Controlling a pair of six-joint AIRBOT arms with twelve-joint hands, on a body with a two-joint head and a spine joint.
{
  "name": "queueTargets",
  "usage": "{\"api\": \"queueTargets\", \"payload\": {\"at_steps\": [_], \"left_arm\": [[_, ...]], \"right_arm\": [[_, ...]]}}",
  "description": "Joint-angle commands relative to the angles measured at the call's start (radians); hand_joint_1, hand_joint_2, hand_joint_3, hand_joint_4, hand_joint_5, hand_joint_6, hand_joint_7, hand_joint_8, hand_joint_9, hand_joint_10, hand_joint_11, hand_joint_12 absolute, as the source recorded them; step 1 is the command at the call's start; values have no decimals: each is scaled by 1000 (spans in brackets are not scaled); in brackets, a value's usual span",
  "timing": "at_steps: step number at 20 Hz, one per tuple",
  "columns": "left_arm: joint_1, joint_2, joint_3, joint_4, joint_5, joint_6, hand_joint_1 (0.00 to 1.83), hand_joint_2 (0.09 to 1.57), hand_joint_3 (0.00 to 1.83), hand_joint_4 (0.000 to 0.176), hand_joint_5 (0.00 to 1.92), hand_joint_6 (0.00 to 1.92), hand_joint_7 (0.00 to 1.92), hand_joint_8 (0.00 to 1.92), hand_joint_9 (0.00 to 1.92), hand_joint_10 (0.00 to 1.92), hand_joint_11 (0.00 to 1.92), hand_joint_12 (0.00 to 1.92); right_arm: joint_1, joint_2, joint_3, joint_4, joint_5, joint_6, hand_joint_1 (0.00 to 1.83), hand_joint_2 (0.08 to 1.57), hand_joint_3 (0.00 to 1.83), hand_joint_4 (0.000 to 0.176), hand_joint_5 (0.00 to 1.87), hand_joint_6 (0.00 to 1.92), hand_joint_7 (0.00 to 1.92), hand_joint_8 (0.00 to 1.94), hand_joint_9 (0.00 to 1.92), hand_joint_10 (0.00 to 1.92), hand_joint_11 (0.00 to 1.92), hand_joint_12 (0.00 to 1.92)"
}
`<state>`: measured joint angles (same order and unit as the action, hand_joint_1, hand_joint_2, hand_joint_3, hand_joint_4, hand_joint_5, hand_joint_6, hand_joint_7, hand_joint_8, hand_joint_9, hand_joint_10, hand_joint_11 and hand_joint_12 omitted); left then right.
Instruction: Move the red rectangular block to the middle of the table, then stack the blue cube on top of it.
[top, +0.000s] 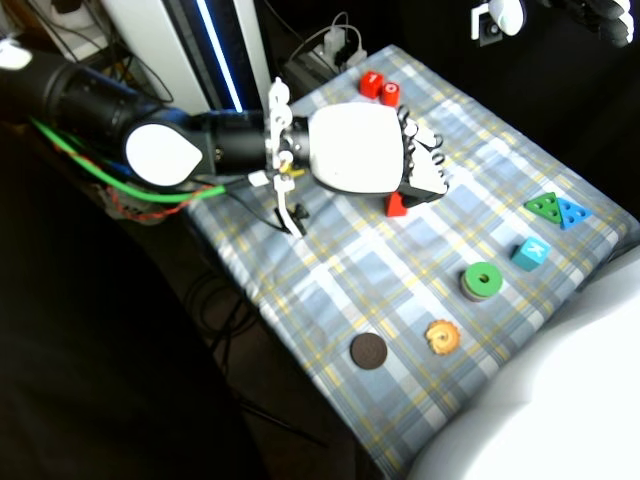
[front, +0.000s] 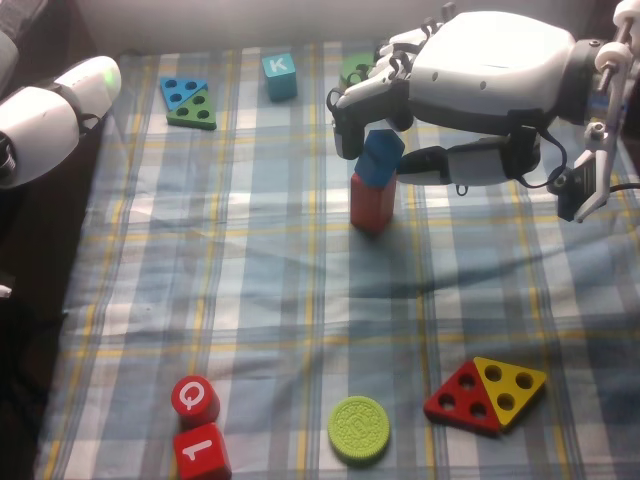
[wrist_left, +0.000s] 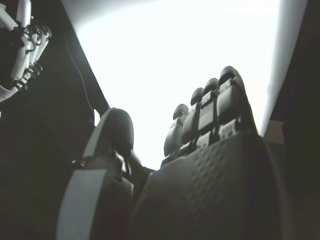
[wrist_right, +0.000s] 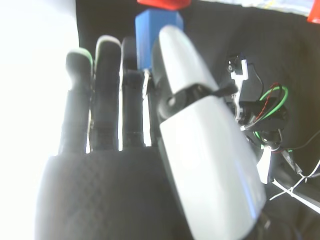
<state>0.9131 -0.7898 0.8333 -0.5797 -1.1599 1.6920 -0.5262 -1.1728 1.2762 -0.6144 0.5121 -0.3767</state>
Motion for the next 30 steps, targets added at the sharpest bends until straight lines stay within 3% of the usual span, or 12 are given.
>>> {"api": "queueTargets", "payload": {"at_steps": [1, 4, 7, 11, 14, 15, 17, 20, 21, 22, 25, 30], "left_arm": [[-9, -2, 4, 31, -120, -10, 617, 1476, 1, 83, 0, 0, 0, 0, 0, 0, 0, 0], [-9, -2, 4, 31, -120, -10, 630, 1478, 1, 76, 0, 0, 0, 0, 0, 0, 0, 0], [-9, -2, 4, 31, -120, -10, 651, 1472, 0, 83, 0, 0, 0, 0, 0, 0, 0, 0], [-9, -2, 4, 31, -120, -10, 655, 1474, 0, 66, 0, 0, 0, 0, 0, 0, 0, 0], [-8, -2, 5, 30, -119, -10, 654, 1471, 0, 71, 0, 0, 0, 0, 0, 0, 0, 0], [-8, -2, 4, 30, -119, -10, 651, 1469, 0, 77, 0, 0, 0, 0, 0, 0, 0, 0], [-8, -2, 4, 30, -119, -10, 648, 1466, 0, 83, 0, 0, 0, 0, 0, 0, 0, 0], [-6, -2, 3, 30, -119, -10, 646, 1463, 0, 80, 0, 0, 0, 0, 0, 0, 0, 0], [-6, -2, 2, 30, -119, -10, 645, 1462, 0, 81, 0, 0, 0, 0, 0, 0, 0, 0], [-6, -1, 2, 30, -119, -10, 645, 1464, 0, 78, 0, 0, 0, 0, 0, 0, 0, 0], [-6, 0, -2, 31, -120, -10, 644, 1456, 0, 90, 0, 0, 0, 0, 0, 0, 0, 0], [-2, 6, -8, 46, -132, -30, 679, 1460, 0, 90, 0, 0, 0, 0, 0, 0, 0, 0]], "right_arm": [[16, -2, 4, 32, 103, 7, 1211, 1237, 0, 0, 760, 1122, 779, 1575, 678, 1755, 572, 1921], [16, -4, 7, 32, 99, 9, 1141, 1295, 1, 0, 547, 1512, 761, 1454, 537, 1245, 311, 1824], [16, -4, 7, 32, 95, 10, 1285, 1259, 0, 0, 523, 386, 689, 1459, 529, 1328, 474, 1859], [16, -4, 8, 30, 91, 14, 1108, 1251, 3, 0, 411, 248, 346, 1175, 417, 1590, 519, 1914], [16, 6, 8, 29, 89, 19, 1253, 1318, 0, 0, 255, 434, 592, 1609, 500, 1710, 570, 1904], [16, 14, 7, 28, 89, 24, 1101, 1319, 0, 0, 111, 196, 118, 625, 99, 872, 113, 1533], [16, 32, 1, 28, 90, 26, 912, 1271, 0, 0, 22, 37, 6, 37, 3, 53, 4, 134], [26, 74, -23, 38, 109, 26, 637, 1251, 0, 100, 0, 0, 0, 0, 0, 0, 0, 0], [28, 86, -30, 39, 116, 26, 611, 1242, 0, 28, 0, 0, 0, 0, 0, 0, 0, 0], [29, 109, -44, 42, 127, 25, 488, 1211, 0, 57, 0, 0, 0, 0, 0, 0, 0, 0], [29, 172, -85, 72, 150, -12, 268, 1129, 0, 52, 0, 0, 0, 0, 0, 0, 0, 0], [18, 275, -176, 192, 207, -137, 572, 1077, 0, 170, 0, 0, 0, 0, 0, 0, 0, 0]]}}
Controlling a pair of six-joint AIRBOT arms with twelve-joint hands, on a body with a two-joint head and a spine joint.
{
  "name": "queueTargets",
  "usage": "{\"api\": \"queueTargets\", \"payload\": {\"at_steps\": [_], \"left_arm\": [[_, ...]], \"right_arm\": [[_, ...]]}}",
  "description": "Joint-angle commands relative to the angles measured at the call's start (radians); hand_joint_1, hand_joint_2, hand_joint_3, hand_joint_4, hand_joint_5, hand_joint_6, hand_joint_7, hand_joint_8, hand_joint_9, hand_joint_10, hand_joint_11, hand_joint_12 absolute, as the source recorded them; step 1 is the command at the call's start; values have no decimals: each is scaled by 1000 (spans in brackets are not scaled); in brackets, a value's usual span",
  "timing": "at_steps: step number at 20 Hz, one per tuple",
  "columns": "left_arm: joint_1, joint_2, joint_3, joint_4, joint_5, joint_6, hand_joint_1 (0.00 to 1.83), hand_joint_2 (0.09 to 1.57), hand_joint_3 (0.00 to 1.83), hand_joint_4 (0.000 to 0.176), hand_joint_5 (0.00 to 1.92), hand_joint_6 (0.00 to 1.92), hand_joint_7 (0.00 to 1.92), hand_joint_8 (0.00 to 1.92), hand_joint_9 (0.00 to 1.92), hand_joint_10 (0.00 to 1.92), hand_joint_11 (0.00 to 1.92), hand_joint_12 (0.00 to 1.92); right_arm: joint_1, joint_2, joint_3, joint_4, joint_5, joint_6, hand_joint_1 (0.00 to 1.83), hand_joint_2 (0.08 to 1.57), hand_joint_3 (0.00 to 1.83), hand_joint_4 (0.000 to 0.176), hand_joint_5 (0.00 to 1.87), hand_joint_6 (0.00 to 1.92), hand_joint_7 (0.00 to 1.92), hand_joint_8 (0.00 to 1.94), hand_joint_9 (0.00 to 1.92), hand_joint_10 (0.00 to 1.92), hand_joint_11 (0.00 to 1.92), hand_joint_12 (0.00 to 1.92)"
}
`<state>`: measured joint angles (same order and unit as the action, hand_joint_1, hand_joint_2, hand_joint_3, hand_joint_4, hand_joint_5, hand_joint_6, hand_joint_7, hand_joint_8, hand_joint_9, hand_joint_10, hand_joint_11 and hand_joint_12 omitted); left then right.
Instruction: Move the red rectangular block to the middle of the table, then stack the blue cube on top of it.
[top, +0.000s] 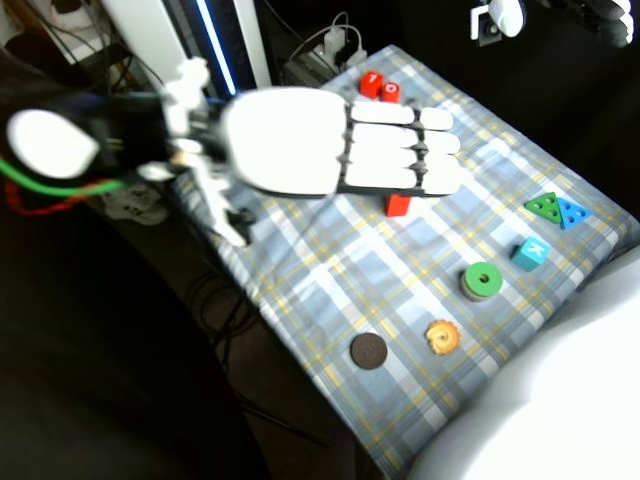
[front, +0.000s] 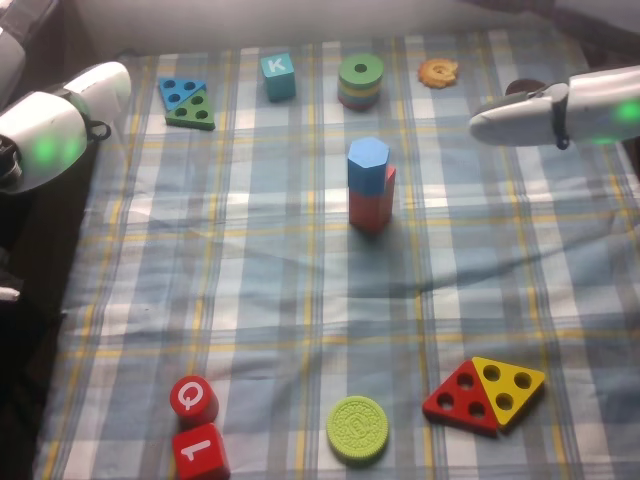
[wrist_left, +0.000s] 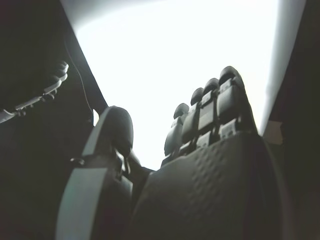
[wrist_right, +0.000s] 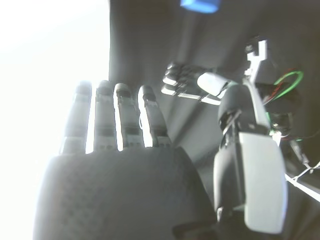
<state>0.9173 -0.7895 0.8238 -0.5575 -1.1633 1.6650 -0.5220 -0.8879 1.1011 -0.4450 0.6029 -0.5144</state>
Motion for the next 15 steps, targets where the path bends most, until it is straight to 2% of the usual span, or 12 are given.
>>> {"api": "queueTargets", "payload": {"at_steps": [1, 3, 4, 5, 6, 7, 8, 9, 10, 12, 14, 15], "left_arm": [[-1, 8, 1, 30, -133, -22, 637, 1466, 1, 92, 0, 0, 0, 0, 0, 0, 0, 0], [19, 11, 1, 39, -156, -58, 649, 1477, 4, 92, 0, 0, 0, 0, 0, 0, 0, 0], [27, 12, -2, 45, -167, -69, 650, 1478, 4, 110, 0, 0, 0, 0, 0, 0, 0, 0], [30, 12, -3, 54, -177, -87, 636, 1484, 5, 108, 0, 0, 0, 0, 0, 0, 0, 0], [33, 12, -2, 69, -187, -114, 598, 1493, 8, 96, 0, 0, 0, 0, 0, 0, 0, 0], [34, 12, -1, 81, -194, -131, 620, 1494, 5, 88, 0, 0, 0, 0, 0, 0, 0, 0], [34, 12, -1, 89, -199, -135, 609, 1493, 4, 88, 0, 0, 0, 0, 0, 0, 0, 0], [33, 12, -2, 97, -206, -141, 609, 1499, 6, 67, 0, 0, 0, 0, 0, 0, 0, 0], [33, 14, -2, 108, -214, -155, 605, 1497, 4, 65, 0, 0, 0, 0, 0, 0, 0, 0], [33, 17, -2, 126, -235, -188, 531, 1490, 1, 96, 0, 0, 0, 0, 0, 0, 0, 0], [34, 19, -2, 147, -261, -222, 617, 1474, 0, 94, 0, 0, 0, 0, 0, 0, 0, 0], [34, 20, -1, 159, -276, -245, 564, 1465, 0, 124, 0, 0, 0, 0, 0, 0, 0, 0]], "right_arm": [[-2, 4, -8, 50, 141, 0, 519, 1100, 0, 139, 0, 0, 0, 0, 0, 0, 0, 0], [-58, 36, -31, 151, 210, -58, 491, 1174, 15, 158, 0, 0, 0, 0, 0, 0, 0, 0], [-91, 56, -53, 225, 257, -122, 553, 1196, 19, 145, 0, 0, 0, 0, 0, 0, 0, 0], [-125, 71, -69, 275, 302, -152, 444, 1106, 0, 161, 0, 0, 0, 0, 0, 0, 0, 0], [-165, 81, -78, 314, 358, -157, 452, 1098, 0, 113, 0, 0, 0, 0, 0, 0, 0, 0], [-192, 87, -82, 343, 400, -158, 466, 1127, 0, 108, 0, 0, 0, 0, 0, 0, 0, 0], [-225, 93, -86, 375, 441, -159, 448, 1151, 6, 124, 0, 0, 0, 0, 0, 0, 0, 0], [-252, 98, -90, 406, 481, -163, 439, 1166, 12, 97, 0, 0, 0, 0, 0, 0, 0, 0], [-282, 104, -95, 437, 524, -166, 461, 1185, 16, 93, 0, 0, 0, 0, 0, 0, 0, 0], [-322, 113, -105, 472, 594, -167, 512, 1277, 22, 68, 0, 0, 0, 0, 0, 0, 0, 0], [-337, 119, -115, 485, 638, -167, 452, 1271, 11, 44, 0, 0, 0, 0, 0, 0, 0, 0], [-342, 118, -118, 491, 659, -167, 440, 1165, 0, 53, 0, 0, 0, 0, 0, 0, 0, 0]]}}
